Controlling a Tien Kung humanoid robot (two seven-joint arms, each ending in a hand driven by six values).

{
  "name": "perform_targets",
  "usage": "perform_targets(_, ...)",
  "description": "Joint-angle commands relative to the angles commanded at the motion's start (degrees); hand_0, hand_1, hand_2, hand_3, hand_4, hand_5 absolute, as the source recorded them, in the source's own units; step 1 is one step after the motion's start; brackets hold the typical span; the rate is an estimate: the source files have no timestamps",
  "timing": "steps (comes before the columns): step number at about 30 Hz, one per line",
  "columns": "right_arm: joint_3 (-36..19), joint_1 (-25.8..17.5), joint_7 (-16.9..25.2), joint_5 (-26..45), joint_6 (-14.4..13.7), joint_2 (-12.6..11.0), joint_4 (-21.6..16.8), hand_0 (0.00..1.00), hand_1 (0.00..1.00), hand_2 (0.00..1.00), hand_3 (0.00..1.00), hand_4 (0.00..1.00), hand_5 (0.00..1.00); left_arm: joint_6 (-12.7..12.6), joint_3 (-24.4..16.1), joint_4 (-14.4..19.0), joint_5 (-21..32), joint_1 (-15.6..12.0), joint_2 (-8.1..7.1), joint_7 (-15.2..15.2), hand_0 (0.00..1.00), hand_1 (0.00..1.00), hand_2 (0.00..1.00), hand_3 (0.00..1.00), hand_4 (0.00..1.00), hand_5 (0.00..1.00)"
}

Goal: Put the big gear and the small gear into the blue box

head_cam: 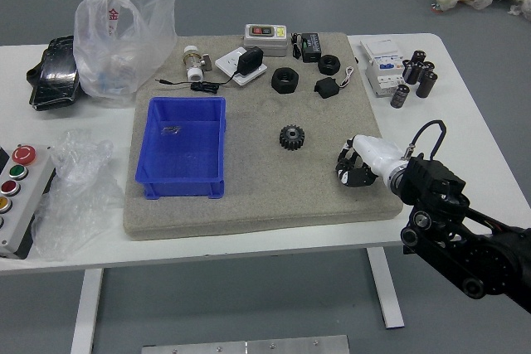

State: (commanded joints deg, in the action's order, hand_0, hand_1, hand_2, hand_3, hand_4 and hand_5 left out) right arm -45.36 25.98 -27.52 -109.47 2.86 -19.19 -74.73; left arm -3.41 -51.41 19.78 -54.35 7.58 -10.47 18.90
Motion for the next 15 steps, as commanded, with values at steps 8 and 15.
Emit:
perform_targets(8,2.3,3.8,2.9,0.7,-3.9,-0.2,0.0,0.239,0.314,0.283,0.443,0.272,0.022,0.0,-0.2,0.1,-0.3,-0.1,-0.12,0.1,0.703,0.623,0.618,0.808,0.708,0.413)
perform_targets(15,9.6,12.1,6.3,4.2,-7.6,3.4,2.1,0.241,0.321,0.282,0.443,0.256,0.002,0.2,-0.7,0.2,-1.1,-0.1,-0.2,0.6,0.702,0.623,0.618,0.808,0.708,0.413)
